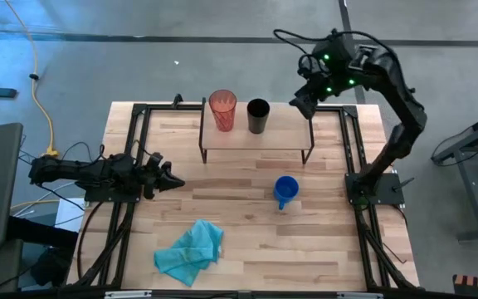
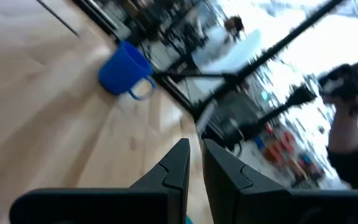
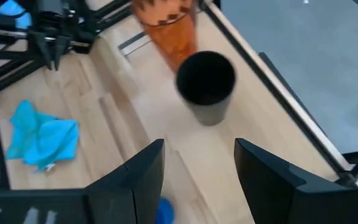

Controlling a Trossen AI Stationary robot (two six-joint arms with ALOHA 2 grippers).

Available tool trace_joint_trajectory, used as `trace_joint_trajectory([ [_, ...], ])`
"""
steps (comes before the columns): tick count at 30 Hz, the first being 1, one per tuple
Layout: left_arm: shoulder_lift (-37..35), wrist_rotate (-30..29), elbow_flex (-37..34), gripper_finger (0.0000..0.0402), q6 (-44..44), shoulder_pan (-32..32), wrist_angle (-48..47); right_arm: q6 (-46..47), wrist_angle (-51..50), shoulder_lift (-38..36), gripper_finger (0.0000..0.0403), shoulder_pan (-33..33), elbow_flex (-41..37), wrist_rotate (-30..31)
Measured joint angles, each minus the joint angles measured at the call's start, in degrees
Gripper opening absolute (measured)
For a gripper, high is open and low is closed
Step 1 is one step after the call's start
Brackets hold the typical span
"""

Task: Stack small to large cups/mugs on shelf
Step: Put the blue mug on the shelf

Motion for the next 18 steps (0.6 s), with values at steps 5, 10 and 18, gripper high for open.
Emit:
trace_joint_trajectory([
  [5, 7.6, -0.4, 0.0, 0.0033, 4.2, -4.9, 12.3, 1.0, -0.7, -1.7, 0.0185, 3.7, 0.0, 0.0],
  [10, 18.9, -8.6, 5.4, 0.0033, 14.6, -10.4, 18.3, 1.0, -0.5, -2.8, 0.0185, 7.1, 0.0, 0.0],
  [18, 38.1, -10.5, 20.8, 0.0033, 28.8, -12.8, 18.4, 1.2, -0.5, -3.1, 0.0185, 12.1, -0.1, 0.1],
])
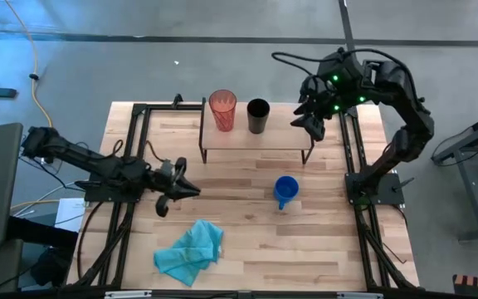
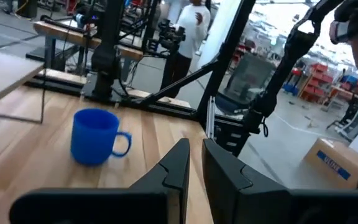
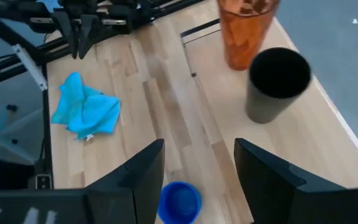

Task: Stack small to large cups/mugs on shelf
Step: Put the blue mug on the shelf

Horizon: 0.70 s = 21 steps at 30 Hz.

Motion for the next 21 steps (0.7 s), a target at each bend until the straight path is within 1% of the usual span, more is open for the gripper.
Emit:
trace_joint_trajectory([
  [6, 10.6, 0.4, 12.3, 0.0033, 0.2, 0.0, -0.2, 2.1, -0.1, -0.1, 0.0185, 4.5, 0.0, 2.3],
  [10, 16.2, 0.4, 17.9, 0.0033, 0.5, 0.0, -2.6, 4.9, -0.2, -0.4, 0.0185, 8.9, 0.0, 5.3],
  [15, 23.9, 0.4, 21.9, 0.0033, 0.8, 0.0, -9.7, 10.4, -0.2, -1.2, 0.0185, 15.5, 0.0, 10.5],
  [18, 27.7, 1.2, 22.6, 0.0033, -2.3, 0.0, -9.5, 14.7, -0.2, -1.4, 0.0185, 20.1, 0.0, 15.2],
  [21, 30.1, 1.5, 23.0, 0.0033, -3.4, 0.0, -8.0, 19.8, -0.2, -1.7, 0.0185, 25.0, -1.0, 20.1],
])
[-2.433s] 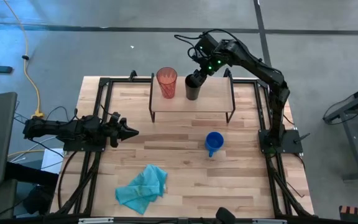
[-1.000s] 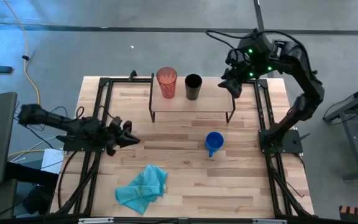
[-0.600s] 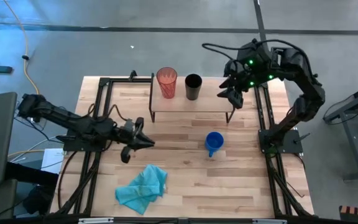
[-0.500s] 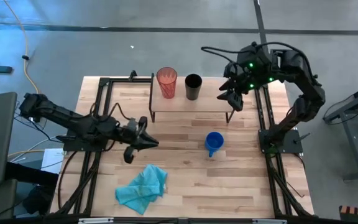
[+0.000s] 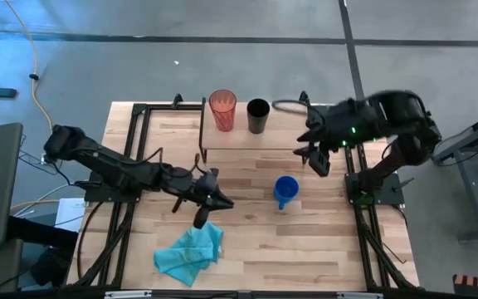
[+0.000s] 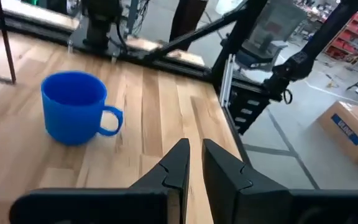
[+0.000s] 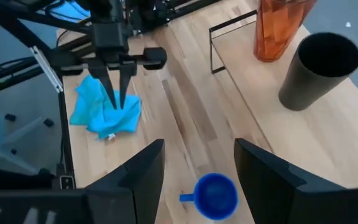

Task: Stack small to large cups/mugs on shelf
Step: Put the blue mug on the shelf

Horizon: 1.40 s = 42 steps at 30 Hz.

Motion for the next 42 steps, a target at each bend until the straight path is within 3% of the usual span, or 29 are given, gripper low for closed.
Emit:
trace_joint_trajectory([
  [6, 1.2, 2.6, 0.0, 0.0033, 0.0, 0.0, 1.2, 14.2, 0.0, -0.2, 0.0185, 9.0, -6.8, 8.3],
  [11, 1.1, 6.6, 0.0, 0.0033, 0.6, 0.0, -1.9, 30.6, 2.1, -0.1, 0.0185, 15.9, -18.1, 12.0],
  [15, 1.0, 10.7, 0.0, 0.0033, 1.7, 0.0, -5.2, 42.1, 10.2, -0.1, 0.0185, 20.6, -28.2, 13.6],
  [21, 1.0, 10.7, 0.0, 0.0033, 3.0, 0.0, -8.7, 51.6, 26.5, -0.1, 0.0185, 26.1, -40.6, 21.2],
  [26, 1.8, 3.4, 0.0, 0.0033, -3.0, -0.9, -5.3, 55.7, 30.7, -0.1, 0.0185, 29.2, -46.3, 25.4],
  [32, 9.7, -4.8, 1.7, 0.0033, -6.1, -4.6, 7.6, 53.0, 30.1, -0.1, 0.0185, 31.6, -47.1, 36.9],
  [38, 22.3, -17.7, 13.3, 0.0033, -6.4, -7.8, 6.2, 47.1, 26.6, -0.1, 0.0185, 33.3, -43.8, 43.4],
  [42, 29.1, -27.3, 22.5, 0.0033, -6.3, -9.6, 1.8, 44.3, 22.3, -0.1, 0.0185, 34.7, -39.4, 52.3],
])
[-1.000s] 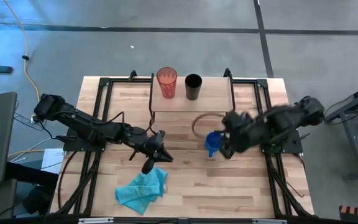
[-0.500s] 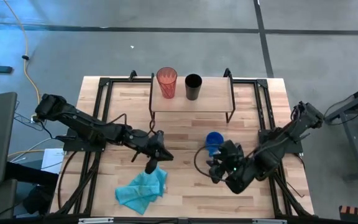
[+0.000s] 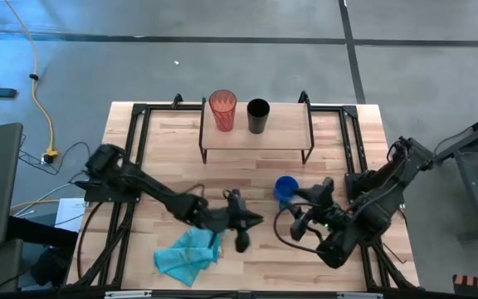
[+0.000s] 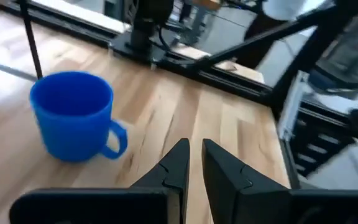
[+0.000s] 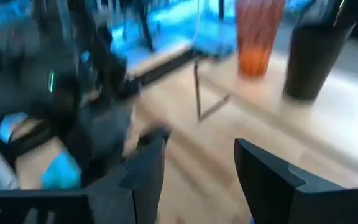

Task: Stack small to large cups/mugs on shelf
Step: Put the blue mug on the shelf

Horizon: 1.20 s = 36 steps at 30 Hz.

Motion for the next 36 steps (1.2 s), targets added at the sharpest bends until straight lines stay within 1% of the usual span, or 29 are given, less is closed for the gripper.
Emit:
trace_joint_trajectory([
  [2, 2.6, -3.6, 3.9, 0.0033, -0.1, -0.7, -4.4, -2.3, -1.7, 0.0, 0.0185, 0.7, 3.1, 4.5],
  [3, 4.1, -4.4, 6.0, 0.0033, -0.1, -1.1, -5.4, -3.7, -2.3, 0.0, 0.0185, 1.0, 4.7, 6.4],
  [6, 7.9, -5.9, 10.7, 0.0033, -0.2, -1.5, -8.0, -8.5, -4.0, 0.0, 0.0185, 1.4, 9.6, 9.0],
  [9, 11.6, -7.5, 14.2, 0.0033, -1.5, -1.5, -10.5, -9.8, -5.1, 0.0, 0.0185, 1.5, 13.4, 9.3],
  [12, 14.2, -9.0, 16.5, 0.0033, -4.8, -1.3, -13.3, -9.8, -6.0, -0.1, 0.0185, 1.5, 15.1, 9.3],
  [18, 16.8, -12.7, 17.2, 0.0033, -8.9, -0.6, -14.7, -8.8, -7.1, 0.1, 0.0185, 1.5, 14.9, 8.6],
  [21, 17.5, -12.8, 17.2, 0.0033, -10.5, -0.3, -14.4, -8.8, -7.1, 0.1, 0.0185, 1.5, 14.9, 8.7],
  [23, 18.5, -11.1, 17.2, 0.0033, -10.5, -0.2, -11.6, -8.8, -7.1, 0.1, 0.0185, 1.5, 14.9, 8.9],
  [27, 19.1, -5.0, 17.1, 0.0033, -10.3, 0.2, -7.4, -9.1, -7.2, 0.1, 0.0185, 1.5, 14.9, 8.4],
  [29, 19.5, -2.1, 17.4, 0.0033, -10.2, 0.3, -5.3, -8.8, -7.5, 0.1, 0.0185, 1.5, 14.9, 7.3],
  [30, 19.6, -0.9, 17.3, 0.0033, -10.1, 0.5, -5.9, -8.2, -8.1, 0.1, 0.0185, 1.5, 14.9, 6.0],
  [32, 19.9, 3.6, 17.2, 0.0033, -10.1, 0.6, -7.1, -4.1, -11.1, 0.1, 0.0185, 1.5, 14.9, 2.2],
  [34, 19.9, 8.3, 17.2, 0.0033, -10.1, 0.6, -8.3, 3.1, -16.4, 0.1, 0.0185, 1.5, 14.7, -3.7],
  [36, 19.8, 12.5, 17.2, 0.0033, -9.4, 0.5, -10.4, 10.2, -20.6, 0.0, 0.0185, 1.7, 12.8, -10.1],
])
